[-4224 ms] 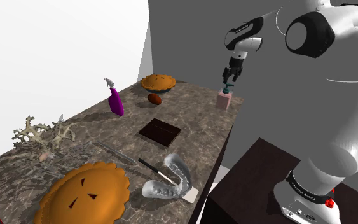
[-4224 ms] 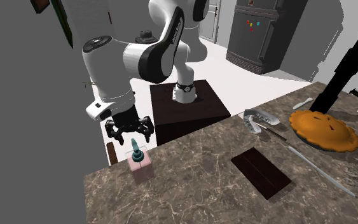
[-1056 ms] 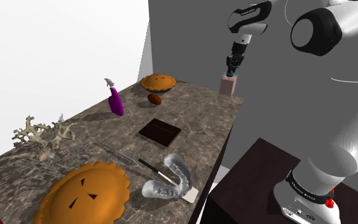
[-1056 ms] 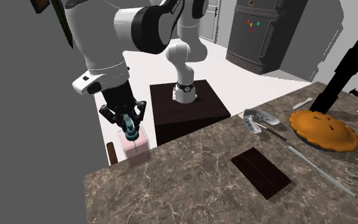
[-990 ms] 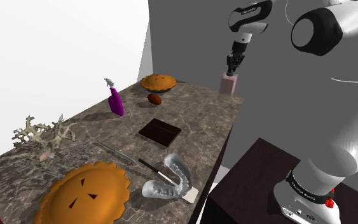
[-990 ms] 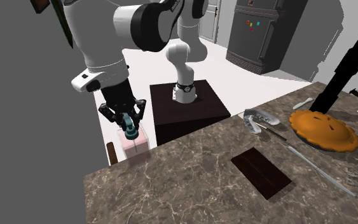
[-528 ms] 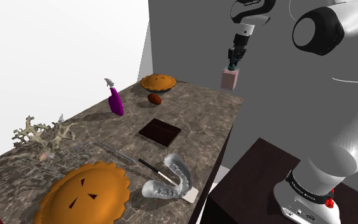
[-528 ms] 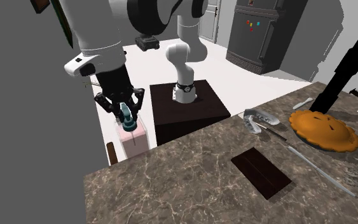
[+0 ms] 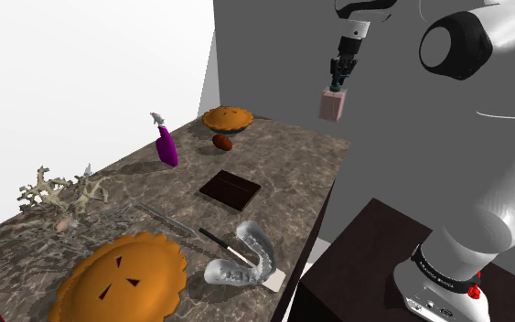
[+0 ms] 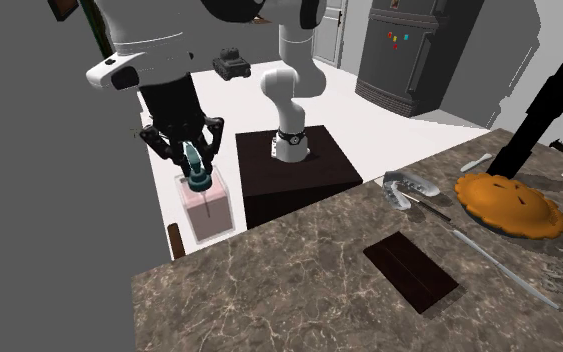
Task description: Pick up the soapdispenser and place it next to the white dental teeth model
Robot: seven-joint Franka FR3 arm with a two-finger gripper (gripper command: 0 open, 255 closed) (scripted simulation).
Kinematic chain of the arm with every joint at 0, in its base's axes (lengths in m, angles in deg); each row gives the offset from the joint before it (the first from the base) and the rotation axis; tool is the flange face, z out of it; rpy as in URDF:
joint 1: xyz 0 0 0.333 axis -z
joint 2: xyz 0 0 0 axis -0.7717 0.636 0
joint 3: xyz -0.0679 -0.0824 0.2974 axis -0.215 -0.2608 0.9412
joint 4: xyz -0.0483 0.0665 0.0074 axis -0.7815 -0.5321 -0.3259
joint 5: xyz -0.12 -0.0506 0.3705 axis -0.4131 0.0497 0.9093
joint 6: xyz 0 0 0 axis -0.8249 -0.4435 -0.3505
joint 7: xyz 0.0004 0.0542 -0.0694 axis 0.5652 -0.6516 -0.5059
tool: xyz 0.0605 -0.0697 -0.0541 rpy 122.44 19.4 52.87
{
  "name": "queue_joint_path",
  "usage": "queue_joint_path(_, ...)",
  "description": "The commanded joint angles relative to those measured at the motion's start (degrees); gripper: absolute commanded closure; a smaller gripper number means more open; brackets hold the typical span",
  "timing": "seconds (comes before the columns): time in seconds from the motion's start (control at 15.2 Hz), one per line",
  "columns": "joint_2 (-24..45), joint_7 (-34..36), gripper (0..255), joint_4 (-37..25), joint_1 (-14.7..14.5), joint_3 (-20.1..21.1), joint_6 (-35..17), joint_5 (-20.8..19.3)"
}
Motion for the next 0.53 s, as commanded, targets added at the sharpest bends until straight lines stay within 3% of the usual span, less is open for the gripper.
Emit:
queue_joint_path(0.0, 0.21, 0.15, 255, -2.01, 0.27, -0.05, 1.81, 0.07)
queue_joint_path(0.46, 1.98, 0.60, 255, -10.04, 1.61, -0.09, 8.13, 0.82)
